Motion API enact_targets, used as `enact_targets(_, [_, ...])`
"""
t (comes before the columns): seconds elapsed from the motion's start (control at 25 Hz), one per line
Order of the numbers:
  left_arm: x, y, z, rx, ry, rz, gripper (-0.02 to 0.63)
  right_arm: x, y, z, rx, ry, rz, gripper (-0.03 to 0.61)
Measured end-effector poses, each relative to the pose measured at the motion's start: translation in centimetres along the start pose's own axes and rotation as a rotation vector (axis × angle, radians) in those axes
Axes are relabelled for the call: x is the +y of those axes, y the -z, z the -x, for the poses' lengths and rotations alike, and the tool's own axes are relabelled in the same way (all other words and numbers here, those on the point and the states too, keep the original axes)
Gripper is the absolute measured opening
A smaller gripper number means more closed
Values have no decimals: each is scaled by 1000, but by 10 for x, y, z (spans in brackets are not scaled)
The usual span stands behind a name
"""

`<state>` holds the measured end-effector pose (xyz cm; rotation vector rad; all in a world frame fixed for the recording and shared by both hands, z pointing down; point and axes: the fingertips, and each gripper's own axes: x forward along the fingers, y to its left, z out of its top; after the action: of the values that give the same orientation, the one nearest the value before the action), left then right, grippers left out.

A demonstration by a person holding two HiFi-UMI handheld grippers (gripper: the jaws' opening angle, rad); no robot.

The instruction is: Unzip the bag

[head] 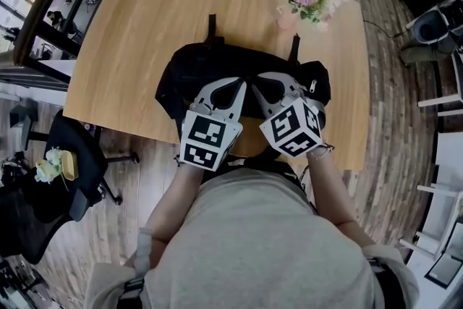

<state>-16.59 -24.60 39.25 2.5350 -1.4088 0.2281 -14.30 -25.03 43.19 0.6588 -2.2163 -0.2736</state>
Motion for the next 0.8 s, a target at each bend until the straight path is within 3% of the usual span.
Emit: enact_targets(0.8, [50, 17, 37, 30, -48, 60, 21, -6, 9, 0, 39, 127, -158, 32])
